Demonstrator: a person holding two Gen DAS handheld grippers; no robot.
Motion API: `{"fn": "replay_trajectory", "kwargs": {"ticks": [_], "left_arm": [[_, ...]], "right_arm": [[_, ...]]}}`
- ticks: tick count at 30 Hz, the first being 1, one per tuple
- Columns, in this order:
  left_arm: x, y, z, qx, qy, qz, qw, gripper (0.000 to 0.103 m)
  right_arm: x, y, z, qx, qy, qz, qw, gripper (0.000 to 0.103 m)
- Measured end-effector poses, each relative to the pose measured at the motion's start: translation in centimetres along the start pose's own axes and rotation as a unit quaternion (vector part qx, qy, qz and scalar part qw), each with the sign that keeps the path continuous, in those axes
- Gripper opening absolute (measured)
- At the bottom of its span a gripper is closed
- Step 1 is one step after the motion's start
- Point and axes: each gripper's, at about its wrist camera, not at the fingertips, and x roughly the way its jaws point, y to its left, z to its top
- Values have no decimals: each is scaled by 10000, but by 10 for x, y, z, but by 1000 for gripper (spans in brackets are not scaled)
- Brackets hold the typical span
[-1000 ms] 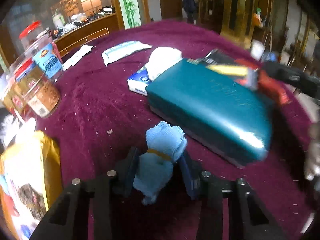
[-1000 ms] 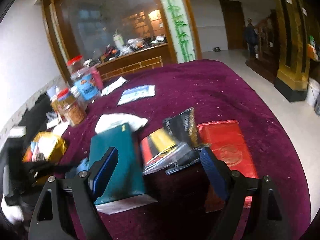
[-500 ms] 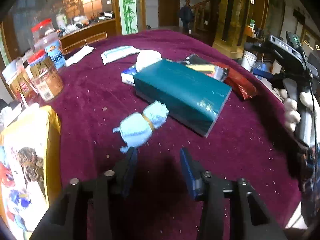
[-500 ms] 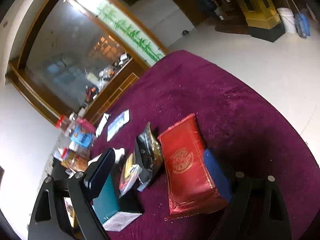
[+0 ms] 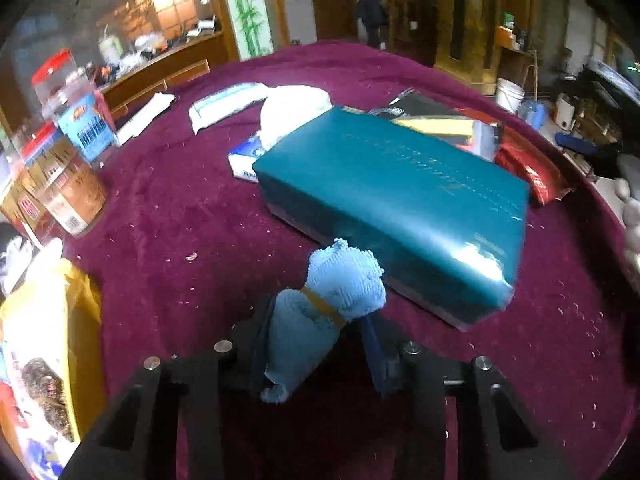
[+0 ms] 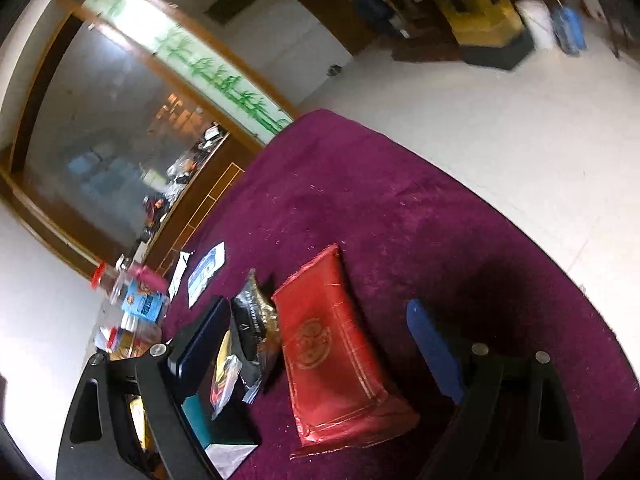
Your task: Organize soft objects
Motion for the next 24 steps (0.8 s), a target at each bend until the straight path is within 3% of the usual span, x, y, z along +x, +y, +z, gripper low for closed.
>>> {"fn": "replay_trajectory", "kwargs": {"ticks": [1, 8, 12, 16, 20, 24], "left_arm": [[-4, 0, -2, 33, -45, 41, 10000, 41], [-65, 8, -27, -420, -462, -814, 9947, 41], [-106, 6, -49, -842, -838, -1244, 9851, 41], [-141, 10, -79, -1245, -1208, -1235, 9771, 42], [-165, 25, -116, -1971, -1596, -1569, 9545, 42], [-173, 40, -135, -2242, -1627, -1400, 9506, 42]], "right_arm": [[3, 1, -1, -4, 66, -8, 10000, 89], [10, 32, -15, -825, 100, -189, 9964, 89], [12, 46, -24, -1218, 177, -121, 9923, 89], [16, 59, -37, -1573, 338, -23, 9870, 89], [16, 75, -52, -1848, 518, 124, 9813, 89], [8, 94, -70, -2250, 547, 61, 9728, 89]]}}
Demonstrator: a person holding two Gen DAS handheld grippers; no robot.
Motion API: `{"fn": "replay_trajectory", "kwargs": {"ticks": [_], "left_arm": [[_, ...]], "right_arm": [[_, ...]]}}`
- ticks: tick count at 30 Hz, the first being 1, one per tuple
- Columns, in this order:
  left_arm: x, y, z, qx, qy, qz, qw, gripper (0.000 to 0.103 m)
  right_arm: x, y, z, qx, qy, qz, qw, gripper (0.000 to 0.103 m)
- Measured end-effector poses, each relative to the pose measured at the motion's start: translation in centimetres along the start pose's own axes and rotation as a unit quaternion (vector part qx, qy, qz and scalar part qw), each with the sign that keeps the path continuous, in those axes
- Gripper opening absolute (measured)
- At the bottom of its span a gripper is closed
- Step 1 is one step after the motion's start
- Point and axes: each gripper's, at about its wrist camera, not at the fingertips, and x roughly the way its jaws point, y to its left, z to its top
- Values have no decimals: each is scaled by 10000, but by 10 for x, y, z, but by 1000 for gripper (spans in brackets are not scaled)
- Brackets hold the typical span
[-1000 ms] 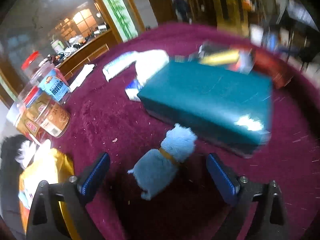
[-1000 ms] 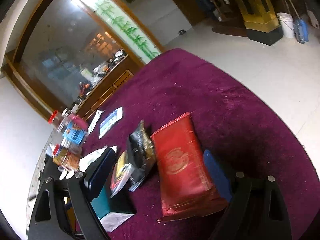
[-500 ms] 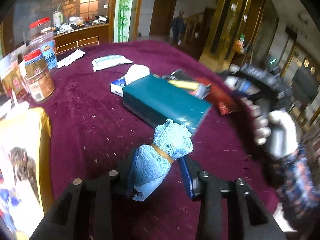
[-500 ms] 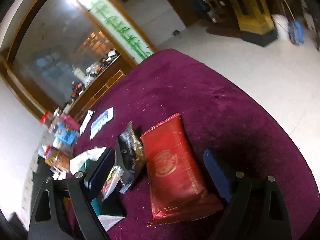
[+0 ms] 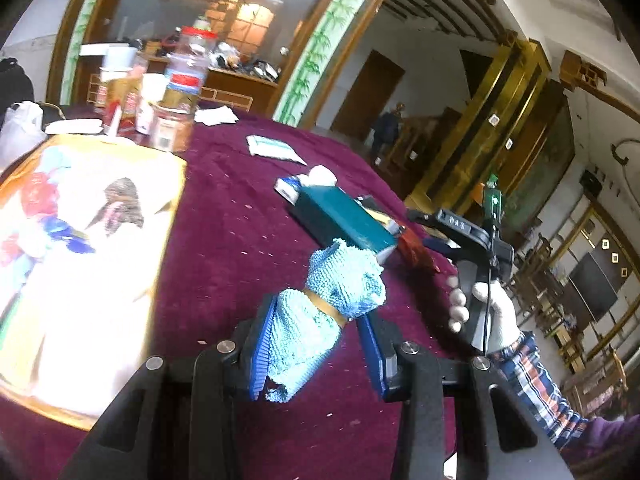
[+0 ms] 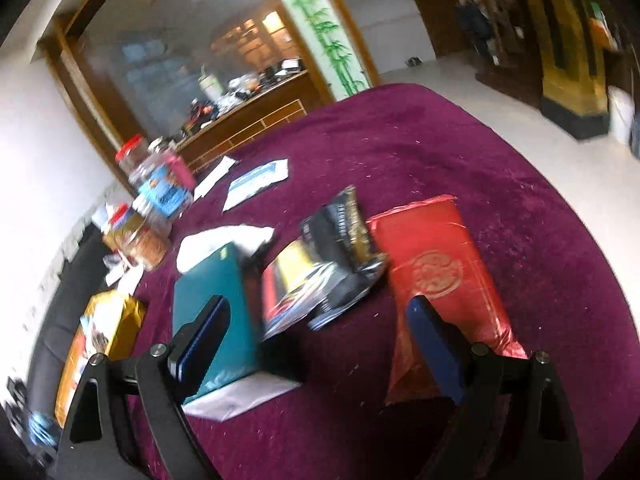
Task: Organize soft objects
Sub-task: 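Grasp the white cloth on the blue tissue box with the right gripper while the left carries the towel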
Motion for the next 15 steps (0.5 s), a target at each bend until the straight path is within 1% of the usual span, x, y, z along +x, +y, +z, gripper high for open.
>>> {"fn": "replay_trajectory", "kwargs": {"ticks": [5, 7, 9, 12, 15], "left_arm": [[-23, 15, -3, 5, -253, 6, 9997, 42], [-28, 21, -7, -1, -317, -20, 9995, 42], [-32, 27, -10, -31, -360, -32, 9993, 42], [-40, 40, -16, -110, -411, -10, 9991, 42], [-53, 57, -18, -265, -501, 92, 9984, 42]], "right_arm": [[10, 46, 10, -559, 331, -96, 9978, 89], [26, 71, 20, -715, 596, -5, 9957, 89], [45, 91, 29, -860, 816, -41, 9929, 89], [78, 126, 44, -1444, 1007, -395, 9836, 89], [116, 149, 50, -1927, 1393, -642, 9692, 89]]}}
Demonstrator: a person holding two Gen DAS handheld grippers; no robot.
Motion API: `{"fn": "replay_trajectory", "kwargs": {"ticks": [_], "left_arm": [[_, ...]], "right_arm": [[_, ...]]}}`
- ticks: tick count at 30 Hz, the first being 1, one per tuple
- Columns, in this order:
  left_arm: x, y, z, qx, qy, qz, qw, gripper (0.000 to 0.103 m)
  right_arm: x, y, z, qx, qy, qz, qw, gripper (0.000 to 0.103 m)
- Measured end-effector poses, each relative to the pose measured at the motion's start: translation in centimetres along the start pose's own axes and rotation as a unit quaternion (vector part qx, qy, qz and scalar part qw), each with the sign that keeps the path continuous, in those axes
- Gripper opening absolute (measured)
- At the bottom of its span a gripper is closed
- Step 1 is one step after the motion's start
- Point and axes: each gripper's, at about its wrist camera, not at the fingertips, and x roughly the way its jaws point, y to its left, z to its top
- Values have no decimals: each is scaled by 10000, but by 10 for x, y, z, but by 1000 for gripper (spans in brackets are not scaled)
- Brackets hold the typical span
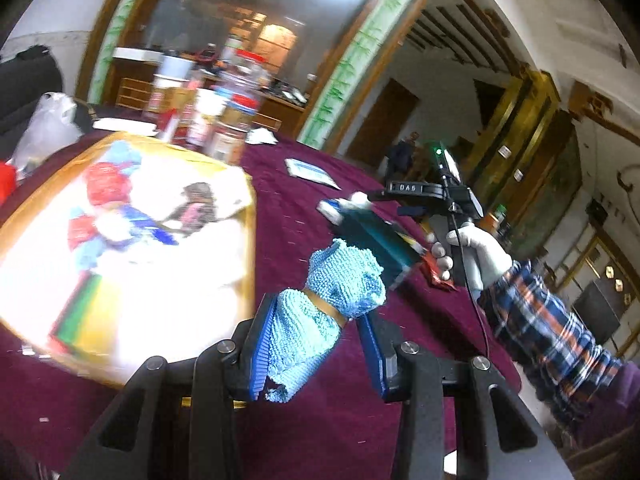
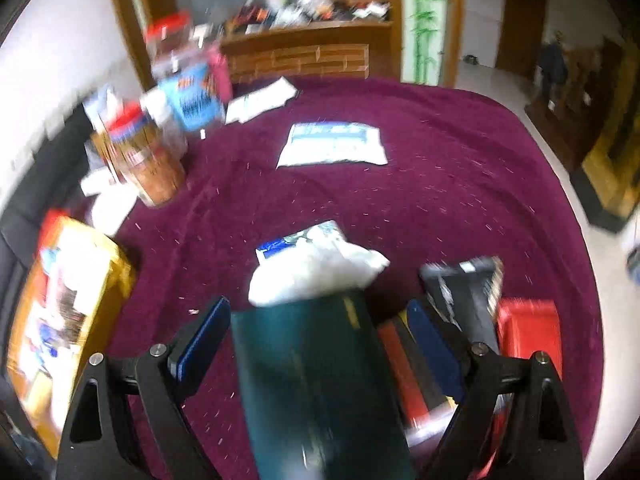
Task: Organize soft objects
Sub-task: 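Grasp the white cloth on the blue tissue box with the right gripper while the left carries the towel, then lower the blue towel and white cloth onto the tray and open both grippers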
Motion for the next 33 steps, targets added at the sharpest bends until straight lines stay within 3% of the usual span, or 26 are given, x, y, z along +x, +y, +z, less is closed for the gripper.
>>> {"fn": "replay_trajectory", "kwargs": {"ticks": [2, 3, 4, 5, 6, 8, 14, 18, 20, 21, 24, 27, 30, 33], "left_arm": [[-11, 16, 1, -137, -89, 151, 9998, 42], [-17, 25, 2, -224, -138, 240, 9994, 42], [-20, 31, 2, -283, -168, 294, 9990, 42], [-26, 40, 2, -380, -221, 393, 9983, 42], [-32, 50, 3, -477, -276, 503, 9972, 42], [-41, 66, 3, -648, -361, 660, 9951, 42], [-57, 111, 3, -1144, -529, 1086, 9861, 42], [-59, 131, 12, -1235, -515, 1388, 9812, 44], [-55, 140, 20, -1282, -452, 1512, 9791, 45], [-51, 146, 26, -1291, -396, 1634, 9773, 49], [-40, 157, 40, -1253, -274, 1860, 9742, 79], [-30, 169, 48, -1391, -188, 2119, 9672, 82], [-34, 172, 47, -1647, -251, 1925, 9670, 88], [-48, 165, 35, -1861, -510, 1606, 9680, 89]], "right_arm": [[21, 7, 7, -123, 249, -200, 9994, 85], [29, 9, 9, -154, 382, -245, 9989, 64], [38, 10, 9, -145, 546, -315, 9979, 51], [38, 9, 10, -88, 479, -418, 9979, 46], [37, 8, 11, -35, 449, -393, 9982, 26], [30, 2, 15, 148, 345, -209, 9991, 13], [-17, 4, 20, 304, -317, 79, 9990, 11], [-49, 25, 14, 257, -509, 796, 9952, 11], [-58, 47, 3, 106, -429, 1269, 9909, 11], [-61, 57, -2, 21, -381, 1432, 9890, 11], [-67, 93, -24, -204, -147, 2009, 9793, 11], [-68, 130, -45, -406, 119, 2549, 9660, 11], [-67, 172, -64, -689, 457, 3091, 9474, 11], [-61, 218, -85, -1099, 832, 3317, 9333, 11]]}}
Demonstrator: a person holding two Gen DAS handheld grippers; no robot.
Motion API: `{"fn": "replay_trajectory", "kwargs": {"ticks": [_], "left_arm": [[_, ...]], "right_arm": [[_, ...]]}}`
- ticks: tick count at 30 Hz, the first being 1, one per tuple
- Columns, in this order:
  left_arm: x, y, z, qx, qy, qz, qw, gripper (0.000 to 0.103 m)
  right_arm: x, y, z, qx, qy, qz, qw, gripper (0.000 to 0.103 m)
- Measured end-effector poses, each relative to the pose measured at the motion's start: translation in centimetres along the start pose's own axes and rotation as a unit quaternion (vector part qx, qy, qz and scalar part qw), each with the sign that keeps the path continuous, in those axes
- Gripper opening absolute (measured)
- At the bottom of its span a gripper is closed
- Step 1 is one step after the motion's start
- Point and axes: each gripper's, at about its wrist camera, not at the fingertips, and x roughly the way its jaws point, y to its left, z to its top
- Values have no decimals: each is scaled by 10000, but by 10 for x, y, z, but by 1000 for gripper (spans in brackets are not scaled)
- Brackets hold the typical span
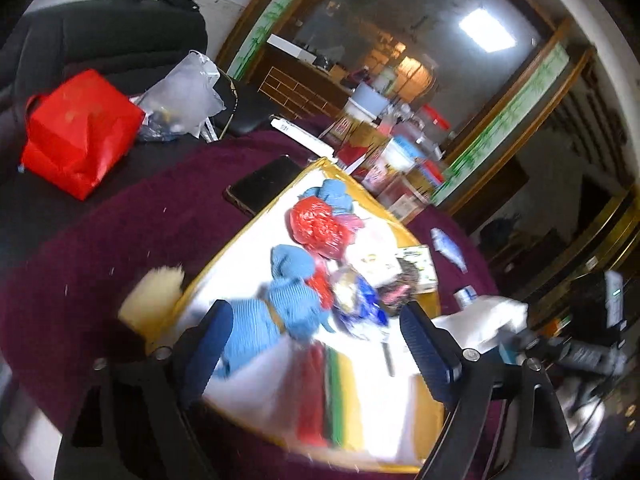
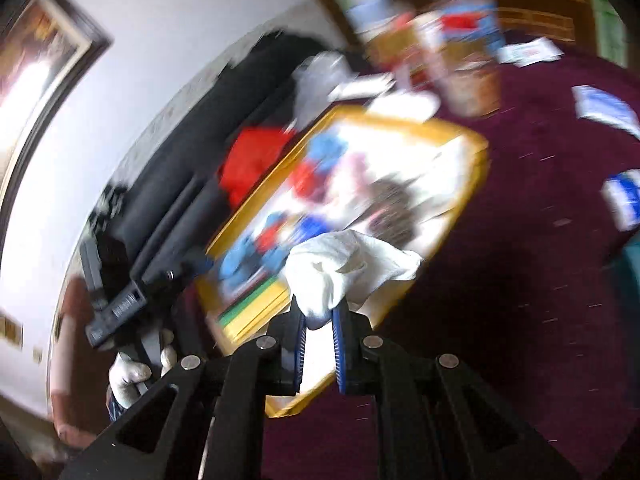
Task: Organize soft objects
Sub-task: 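Lower the blue towel and white cloth onto the tray and open both grippers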
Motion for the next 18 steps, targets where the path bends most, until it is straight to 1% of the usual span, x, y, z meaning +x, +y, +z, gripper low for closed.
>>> {"fn": "replay_trajectory", "kwargs": {"ticks": [3, 5, 7, 9, 11, 12, 14, 15, 16, 17, 18], "left_arm": [[-17, 6, -8, -255, -116, -224, 9994, 92], [-31, 11, -15, -409, -251, -336, 9983, 94], [-44, 17, -23, -532, -385, -391, 9971, 95], [-51, 21, -29, -638, -433, -432, 9961, 95], [-54, 24, -33, -687, -407, -460, 9957, 95], [-56, 24, -35, -690, -396, -470, 9957, 95], [-58, 20, -38, -633, -403, -468, 9961, 95], [-59, 19, -40, -606, -414, -480, 9961, 95], [-60, 18, -40, -598, -419, -499, 9961, 95], [-62, 18, -41, -596, -418, -527, 9960, 95], [-64, 18, -42, -596, -418, -557, 9958, 96]], "right_arm": [[38, 22, -8, -180, 555, 39, 9983, 12], [65, 29, -12, -111, 921, 76, 9957, 12], [82, 31, -14, -27, 1089, 42, 9940, 12], [96, 29, -9, 50, 1160, -107, 9932, 12], [110, 25, -2, 119, 1116, -403, 9929, 12], [111, 27, -2, 93, 1040, -477, 9934, 13], [112, 31, 4, 18, 898, -591, 9942, 20], [108, 34, 5, 32, 830, -598, 9947, 30], [100, 38, 5, 16, 707, -493, 9963, 42], [92, 43, 5, -36, 582, -420, 9974, 48], [82, 49, 4, -149, 414, -431, 9981, 59]]}}
